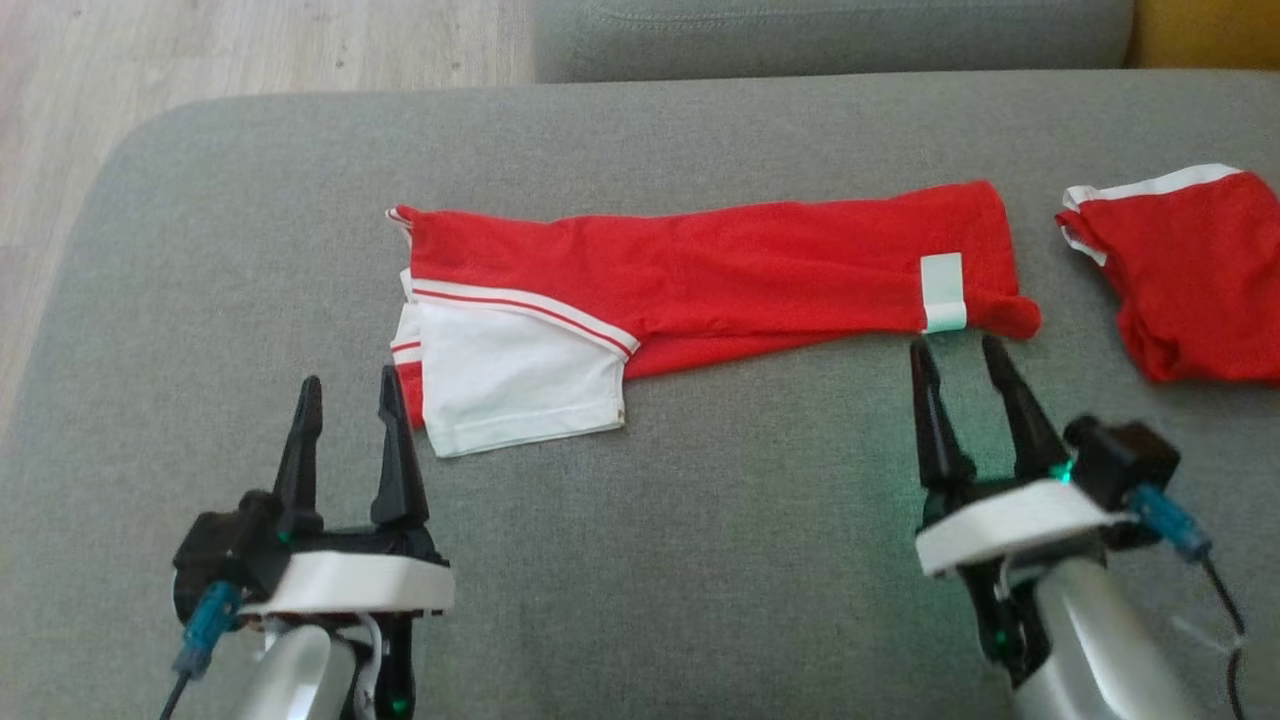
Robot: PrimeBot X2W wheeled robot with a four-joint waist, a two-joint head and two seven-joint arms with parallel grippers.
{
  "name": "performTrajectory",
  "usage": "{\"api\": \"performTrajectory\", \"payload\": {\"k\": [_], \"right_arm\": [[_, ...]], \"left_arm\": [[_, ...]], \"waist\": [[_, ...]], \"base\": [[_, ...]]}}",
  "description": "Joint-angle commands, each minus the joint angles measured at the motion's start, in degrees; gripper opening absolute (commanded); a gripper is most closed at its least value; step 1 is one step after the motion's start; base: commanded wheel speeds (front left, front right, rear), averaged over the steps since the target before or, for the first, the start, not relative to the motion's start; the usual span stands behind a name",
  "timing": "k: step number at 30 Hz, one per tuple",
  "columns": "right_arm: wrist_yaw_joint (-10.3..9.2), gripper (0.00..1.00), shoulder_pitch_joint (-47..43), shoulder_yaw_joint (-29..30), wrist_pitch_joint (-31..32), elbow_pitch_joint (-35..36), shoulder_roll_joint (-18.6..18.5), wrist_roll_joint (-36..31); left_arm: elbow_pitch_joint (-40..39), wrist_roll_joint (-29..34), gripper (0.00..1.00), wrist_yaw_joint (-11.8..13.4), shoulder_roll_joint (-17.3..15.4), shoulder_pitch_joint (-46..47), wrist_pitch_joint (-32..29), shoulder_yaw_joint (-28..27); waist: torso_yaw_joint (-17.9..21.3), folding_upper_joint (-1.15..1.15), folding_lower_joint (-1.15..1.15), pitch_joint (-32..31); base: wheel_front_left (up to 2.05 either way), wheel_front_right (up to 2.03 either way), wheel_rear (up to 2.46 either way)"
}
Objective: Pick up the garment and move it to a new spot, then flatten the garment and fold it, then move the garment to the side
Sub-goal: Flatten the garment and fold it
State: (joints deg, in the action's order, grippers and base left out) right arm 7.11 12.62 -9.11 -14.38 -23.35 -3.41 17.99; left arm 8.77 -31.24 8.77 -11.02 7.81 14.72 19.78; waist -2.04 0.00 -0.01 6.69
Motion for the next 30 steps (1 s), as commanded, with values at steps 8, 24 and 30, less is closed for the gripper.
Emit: {"api": "performTrajectory", "payload": {"k": [8,24,30], "right_arm": [[0.37,1.0,5.26,4.52,0.61,-0.69,0.51,-4.45],[0.37,1.0,24.27,27.86,5.58,-27.55,0.53,-19.31],[0.37,0.58,26.79,29.99,5.0,-33.7,0.53,-22.76]], "left_arm": [[0.4,6.03,1.0,-6.65,3.78,3.88,0.28,-7.41],[3.57,10.49,1.0,-13.02,7.68,8.21,0.28,-9.7],[3.82,11.07,1.0,-13.68,7.93,8.61,0.28,-10.39]], "waist": [[-0.62,0.0,0.01,3.94],[-4.8,0.0,0.01,11.17],[-5.23,0.0,0.01,11.6]], "base": [[0.0,0.0,0.0],[0.0,0.0,0.0],[0.0,0.0,0.0]]}}
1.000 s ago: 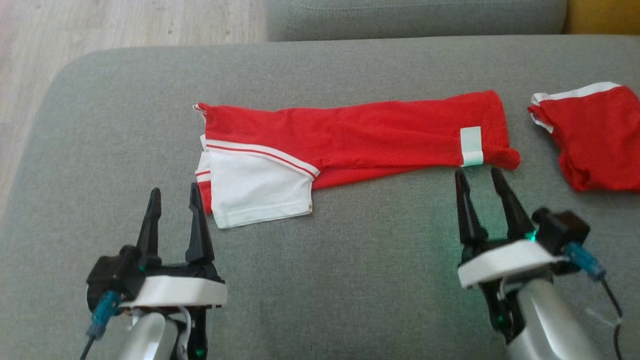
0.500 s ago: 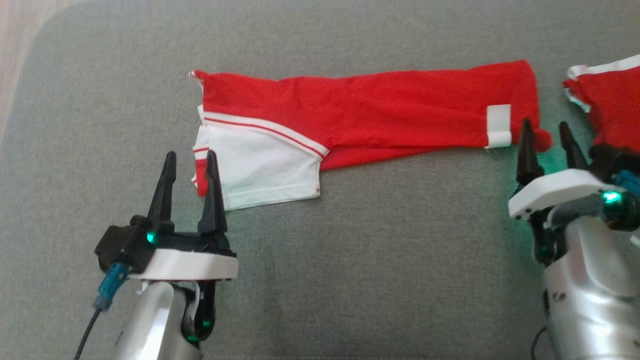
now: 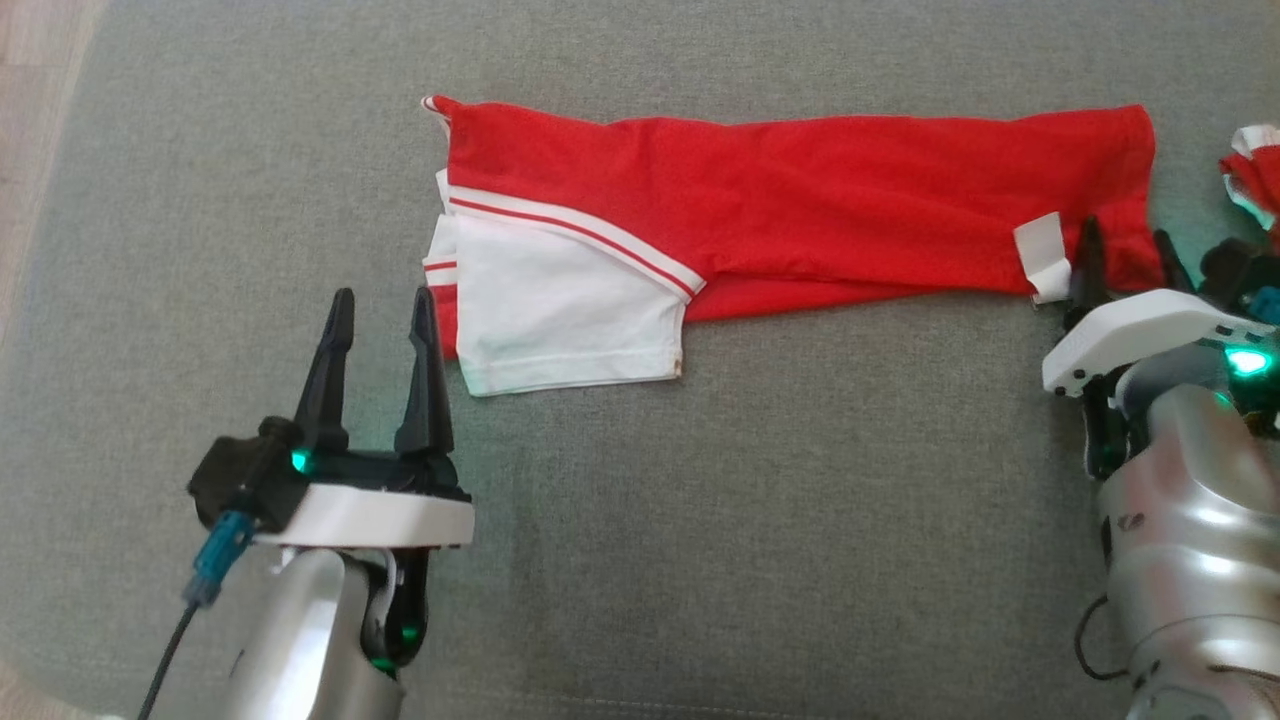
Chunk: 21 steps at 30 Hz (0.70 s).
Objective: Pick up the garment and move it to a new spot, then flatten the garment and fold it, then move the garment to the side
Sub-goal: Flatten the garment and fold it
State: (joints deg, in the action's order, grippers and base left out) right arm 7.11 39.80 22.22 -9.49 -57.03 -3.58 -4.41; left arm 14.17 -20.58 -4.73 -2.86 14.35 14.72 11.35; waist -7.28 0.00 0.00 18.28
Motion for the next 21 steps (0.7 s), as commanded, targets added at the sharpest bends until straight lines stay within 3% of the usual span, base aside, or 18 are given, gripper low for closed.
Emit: {"api": "performTrajectory", "payload": {"k": [1,6,12,21], "right_arm": [[0.37,0.0,-0.02,-1.09,-0.3,-0.75,0.69,-1.24],[0.37,0.0,1.53,0.4,-3.32,-1.02,0.69,-4.15],[0.37,0.0,0.35,3.68,-4.11,6.16,-0.55,-8.45],[0.37,0.0,-3.07,-0.15,-0.47,15.87,-2.46,-3.95]], "left_arm": [[-1.52,0.5,1.0,-0.26,-0.2,2.19,0.28,-2.09],[-1.45,0.95,1.0,-0.45,-0.1,2.07,0.28,-2.96],[-1.35,1.29,1.0,-0.76,-0.04,1.0,0.28,-3.76],[-1.07,0.73,1.0,-0.56,-0.03,-1.15,0.28,-2.91]], "waist": [[-0.01,0.0,0.0,0.06],[0.97,0.0,0.0,-0.9],[3.64,0.0,0.0,-4.39],[4.8,0.0,0.0,-8.49]], "base": [[0.0,0.0,0.0],[0.0,0.0,0.0],[0.0,0.0,0.0],[0.0,0.0,0.0]]}}
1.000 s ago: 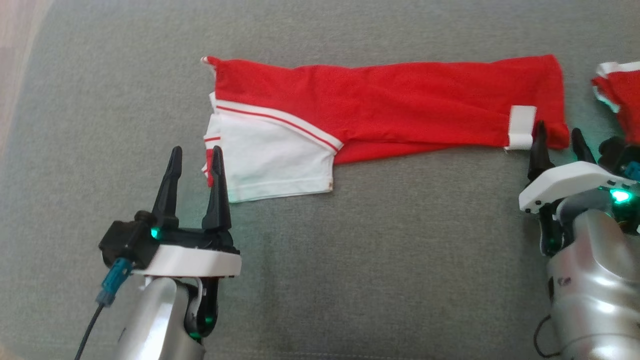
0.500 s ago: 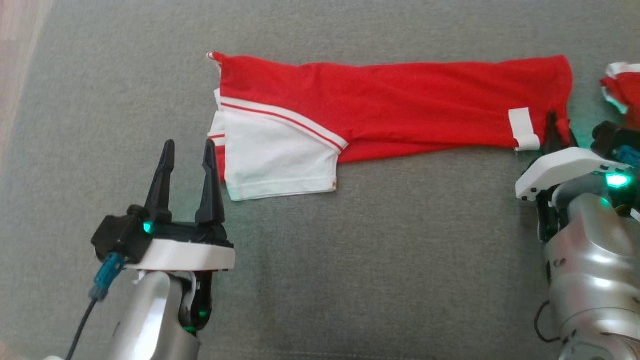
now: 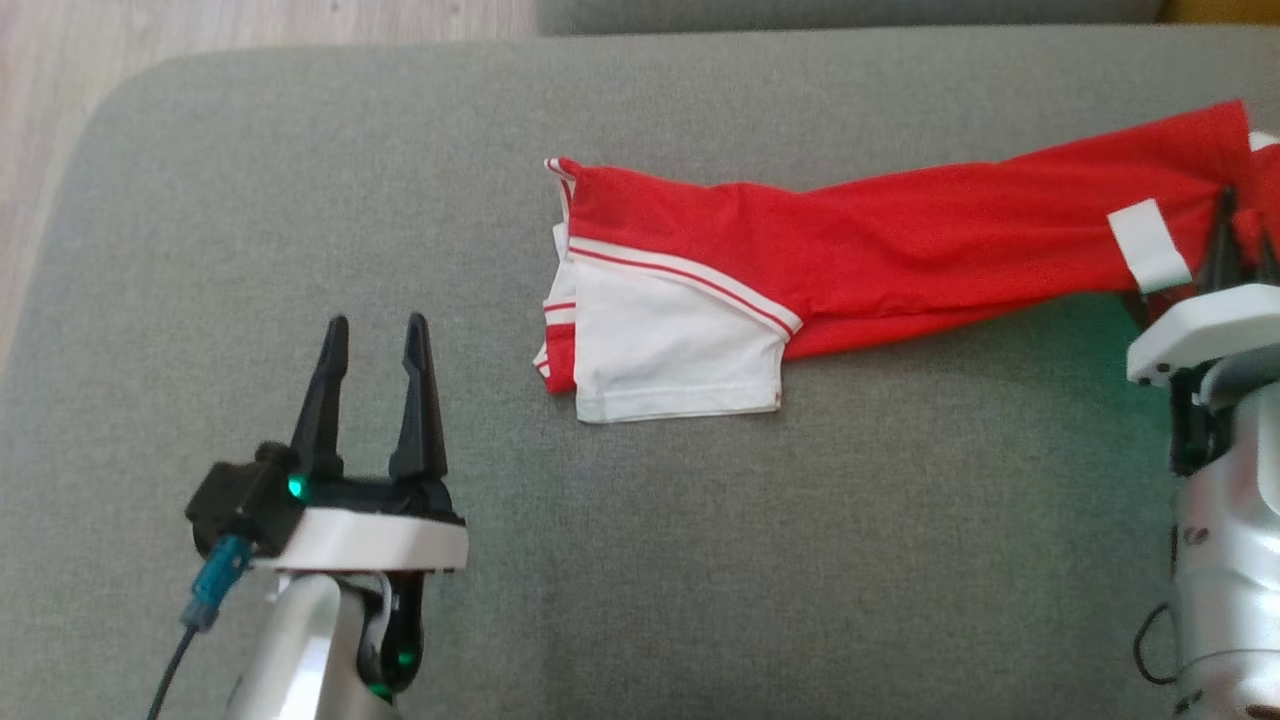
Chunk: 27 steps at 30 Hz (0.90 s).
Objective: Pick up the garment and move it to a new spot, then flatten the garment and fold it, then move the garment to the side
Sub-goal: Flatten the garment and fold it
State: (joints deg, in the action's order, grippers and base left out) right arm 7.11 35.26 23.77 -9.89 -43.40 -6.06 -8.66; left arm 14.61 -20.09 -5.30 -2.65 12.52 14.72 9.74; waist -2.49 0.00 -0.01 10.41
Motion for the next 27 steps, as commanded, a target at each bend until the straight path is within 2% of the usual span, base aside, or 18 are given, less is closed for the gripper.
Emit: {"api": "performTrajectory", "payload": {"k": [1,10,15,17,20,27], "right_arm": [[0.37,0.0,1.08,-2.77,0.35,3.3,0.34,1.29],[0.37,0.0,-2.51,-18.47,4.2,12.49,3.09,10.95],[0.37,0.0,-4.08,-32.66,5.51,14.47,3.16,23.94],[0.37,0.0,-3.91,-37.17,5.42,14.12,3.16,29.08],[0.37,0.0,-2.84,-43.13,4.72,12.25,3.17,32.68],[0.37,0.0,0.35,-51.53,2.54,6.41,3.17,36.33]], "left_arm": [[-1.41,0.17,1.0,0.0,-0.23,0.39,0.28,-1.14],[-1.43,0.23,1.0,0.24,-0.23,-1.19,0.28,-0.51],[-1.13,0.03,1.0,0.2,-0.23,-1.44,0.28,0.44],[-1.22,-0.16,1.0,0.27,-0.23,-1.22,0.28,0.8],[-1.31,-0.47,1.0,0.24,-0.23,-0.73,0.28,1.79],[-1.12,-1.54,1.0,0.52,-0.23,0.7,0.28,3.55]], "waist": [[-0.13,0.0,0.01,-1.12],[-2.85,0.0,0.01,-4.76],[-5.03,0.0,0.01,-5.62],[-5.91,0.0,0.01,-5.37],[-7.38,0.0,0.01,-4.59],[-10.22,0.0,0.01,-2.44]], "base": [[0.0,0.0,0.0],[0.0,0.0,0.0],[0.0,0.0,0.0],[0.0,0.0,0.0],[0.0,0.0,0.0],[0.0,0.0,0.0]]}}
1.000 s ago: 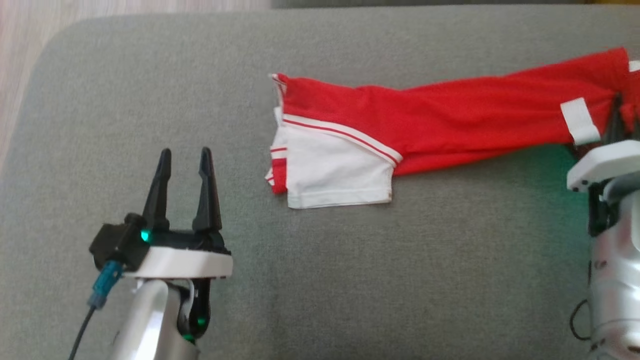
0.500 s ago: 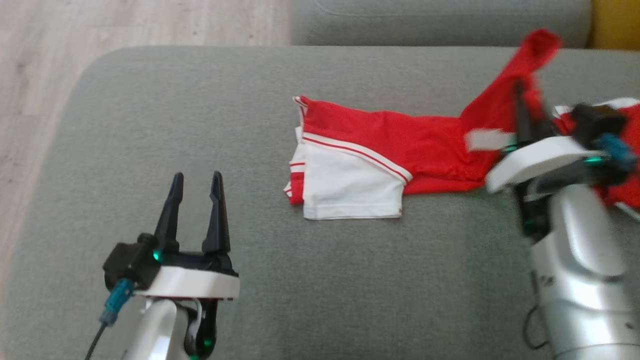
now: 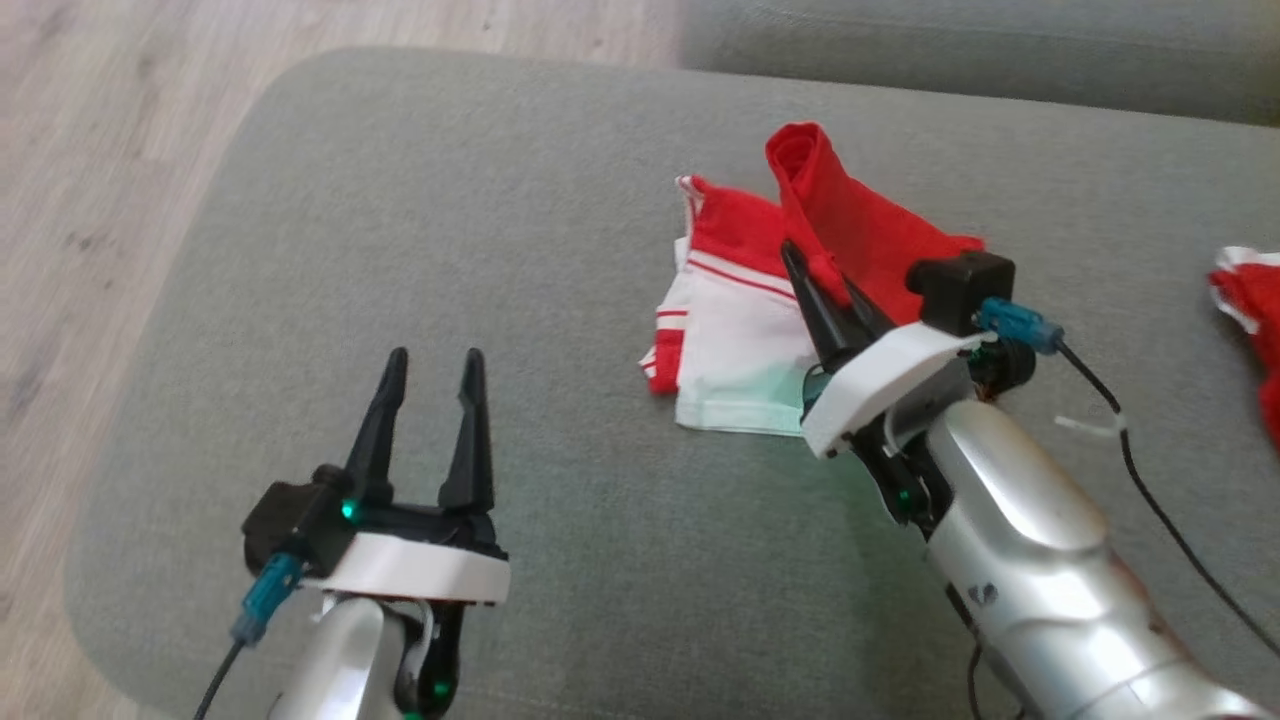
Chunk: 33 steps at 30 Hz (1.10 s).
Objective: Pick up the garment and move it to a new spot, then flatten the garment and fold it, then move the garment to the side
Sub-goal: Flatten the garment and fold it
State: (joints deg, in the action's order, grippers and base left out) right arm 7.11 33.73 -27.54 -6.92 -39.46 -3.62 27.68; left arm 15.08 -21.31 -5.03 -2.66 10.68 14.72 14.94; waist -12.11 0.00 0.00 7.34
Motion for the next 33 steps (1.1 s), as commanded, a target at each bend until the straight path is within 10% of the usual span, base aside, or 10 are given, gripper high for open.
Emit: {"api": "performTrajectory", "payload": {"k": [1,19,20,21,33], "right_arm": [[0.37,0.0,2.43,-0.97,-0.82,1.33,0.73,0.39],[0.37,0.0,8.04,-7.21,-5.36,-13.77,0.74,4.16],[0.37,0.29,8.04,-7.84,-4.98,-14.19,0.74,4.42],[0.37,1.0,7.83,-8.8,-4.36,-14.09,0.74,5.08],[0.37,1.0,9.0,-9.06,-7.8,-9.74,0.74,6.77]], "left_arm": [[-1.57,-0.5,1.0,0.29,-0.22,2.83,0.28,-1.31],[-1.17,-3.38,1.0,1.37,-0.21,4.52,0.28,1.71],[-1.16,-3.43,1.0,1.41,-0.21,4.53,0.28,1.71],[-1.13,-3.45,1.0,1.45,-0.21,4.52,0.28,1.7],[-1.01,-0.82,1.0,1.23,-0.21,4.47,0.28,-1.09]], "waist": [[-1.09,0.0,0.0,1.02],[-7.14,0.0,0.0,4.43],[-7.2,0.0,0.0,4.48],[-7.2,0.0,0.0,4.51],[-0.7,0.0,0.0,2.11]], "base": [[0.0,0.0,0.0],[0.0,0.0,0.0],[0.0,0.0,0.0],[0.0,0.0,0.0],[0.0,0.0,0.0]]}}
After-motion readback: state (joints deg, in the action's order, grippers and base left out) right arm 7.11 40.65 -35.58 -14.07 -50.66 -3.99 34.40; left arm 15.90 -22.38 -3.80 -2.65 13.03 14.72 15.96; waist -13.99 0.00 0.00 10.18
